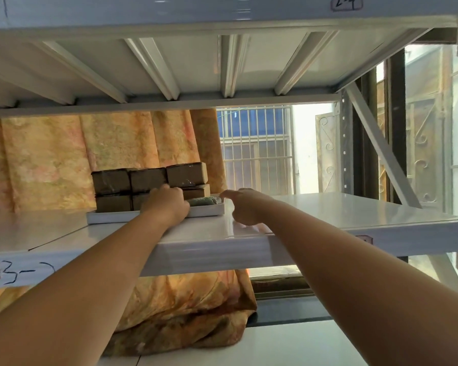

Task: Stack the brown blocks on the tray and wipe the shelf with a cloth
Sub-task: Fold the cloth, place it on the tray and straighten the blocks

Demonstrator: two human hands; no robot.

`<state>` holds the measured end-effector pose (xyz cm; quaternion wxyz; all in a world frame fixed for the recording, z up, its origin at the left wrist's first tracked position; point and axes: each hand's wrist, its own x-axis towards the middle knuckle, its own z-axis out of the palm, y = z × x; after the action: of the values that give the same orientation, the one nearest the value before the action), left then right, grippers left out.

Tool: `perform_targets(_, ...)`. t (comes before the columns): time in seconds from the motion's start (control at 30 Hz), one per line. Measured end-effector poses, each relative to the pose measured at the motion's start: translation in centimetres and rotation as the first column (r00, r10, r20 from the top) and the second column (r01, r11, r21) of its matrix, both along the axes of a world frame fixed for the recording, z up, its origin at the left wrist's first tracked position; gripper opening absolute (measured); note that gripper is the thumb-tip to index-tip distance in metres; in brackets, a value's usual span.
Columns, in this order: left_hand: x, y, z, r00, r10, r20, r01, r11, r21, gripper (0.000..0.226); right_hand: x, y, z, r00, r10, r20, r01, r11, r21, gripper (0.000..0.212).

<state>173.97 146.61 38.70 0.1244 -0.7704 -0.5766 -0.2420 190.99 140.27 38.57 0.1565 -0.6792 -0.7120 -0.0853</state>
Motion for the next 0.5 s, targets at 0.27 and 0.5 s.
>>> perform_targets(0.27,-1.3,1.1,-0.4,0.982,0.078,0.172,-0.054,0.988,-0.142,0.034,-2.0,1.7,0.6,0.998,0.052,-0.039,-0.053,0.998,-0.029,0.063)
perform_targets(0.5,-2.4,1.2,-0.5,0.969,-0.096,0.229,0.13,0.982,-0.136,0.045,-2.5,2.5,1.1,0.995,0.004,-0.098,-0.008,0.999,-0.039,0.04)
